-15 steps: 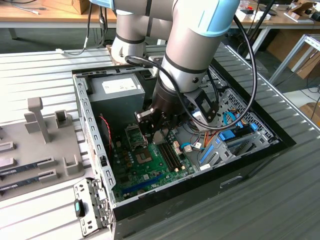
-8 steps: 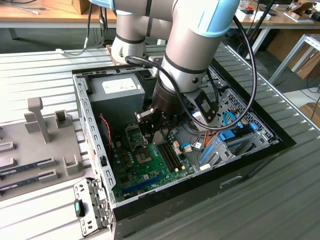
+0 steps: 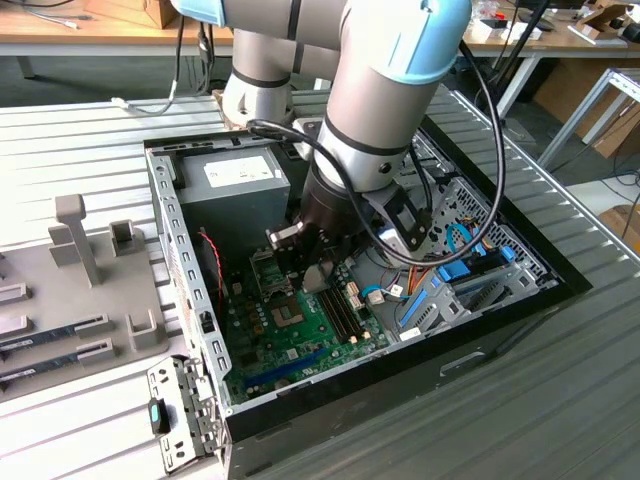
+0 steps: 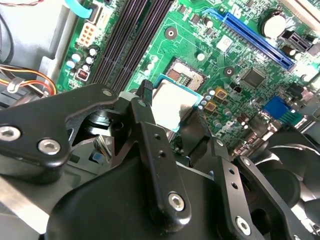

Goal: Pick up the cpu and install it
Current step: 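Pick up the cpu and move it towards the insertion slot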

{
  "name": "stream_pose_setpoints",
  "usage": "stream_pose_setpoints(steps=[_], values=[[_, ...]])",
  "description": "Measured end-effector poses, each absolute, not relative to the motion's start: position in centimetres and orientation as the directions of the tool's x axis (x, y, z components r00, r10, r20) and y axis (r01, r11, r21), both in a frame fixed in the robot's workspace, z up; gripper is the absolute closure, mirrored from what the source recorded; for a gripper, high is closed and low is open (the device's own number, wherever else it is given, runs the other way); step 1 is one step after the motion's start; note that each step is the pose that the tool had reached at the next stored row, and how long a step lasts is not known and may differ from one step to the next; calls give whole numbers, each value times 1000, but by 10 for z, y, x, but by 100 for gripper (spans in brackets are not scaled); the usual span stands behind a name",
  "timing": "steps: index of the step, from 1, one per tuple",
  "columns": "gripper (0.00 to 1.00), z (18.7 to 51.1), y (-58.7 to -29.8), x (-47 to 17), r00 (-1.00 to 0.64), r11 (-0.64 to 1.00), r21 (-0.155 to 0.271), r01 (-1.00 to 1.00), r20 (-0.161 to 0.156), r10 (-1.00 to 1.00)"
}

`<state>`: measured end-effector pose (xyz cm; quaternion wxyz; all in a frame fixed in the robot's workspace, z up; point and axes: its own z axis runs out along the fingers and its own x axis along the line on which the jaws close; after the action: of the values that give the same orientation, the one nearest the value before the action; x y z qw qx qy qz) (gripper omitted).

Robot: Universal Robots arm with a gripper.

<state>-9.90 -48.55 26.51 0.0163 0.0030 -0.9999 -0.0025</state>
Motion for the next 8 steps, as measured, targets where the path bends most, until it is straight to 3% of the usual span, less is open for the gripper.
stream_pose_setpoints(steps=[8], values=[[53,254,-479,-108,-999,1000,5,-8,32,-8]])
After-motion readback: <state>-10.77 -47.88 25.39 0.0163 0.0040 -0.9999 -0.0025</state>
